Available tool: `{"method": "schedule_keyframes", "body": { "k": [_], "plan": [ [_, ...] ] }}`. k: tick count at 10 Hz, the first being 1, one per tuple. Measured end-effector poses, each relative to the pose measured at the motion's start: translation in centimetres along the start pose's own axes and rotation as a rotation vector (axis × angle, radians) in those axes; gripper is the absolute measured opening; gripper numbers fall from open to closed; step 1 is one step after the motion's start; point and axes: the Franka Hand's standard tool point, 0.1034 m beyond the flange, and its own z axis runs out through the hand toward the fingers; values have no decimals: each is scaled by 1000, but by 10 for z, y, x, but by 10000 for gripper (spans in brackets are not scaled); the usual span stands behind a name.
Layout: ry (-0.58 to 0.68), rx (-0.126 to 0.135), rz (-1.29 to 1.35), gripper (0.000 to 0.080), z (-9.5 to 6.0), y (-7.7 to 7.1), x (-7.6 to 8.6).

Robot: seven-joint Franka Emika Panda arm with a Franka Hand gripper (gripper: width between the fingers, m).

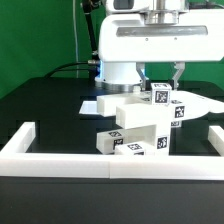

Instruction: Assemble chair

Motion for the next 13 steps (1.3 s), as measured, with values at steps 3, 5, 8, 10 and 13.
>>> {"method": "schedule_keyframes", "body": {
  "k": [3,5,8,10,13],
  "plan": [
    [0,0,23,285,0,0,0],
    [0,2,121,285,0,-1,0],
    [1,4,296,287,0,-3,0],
    [0,10,435,287,0,-5,0],
    [-3,19,609,288,0,-7,0]
  ]
}}
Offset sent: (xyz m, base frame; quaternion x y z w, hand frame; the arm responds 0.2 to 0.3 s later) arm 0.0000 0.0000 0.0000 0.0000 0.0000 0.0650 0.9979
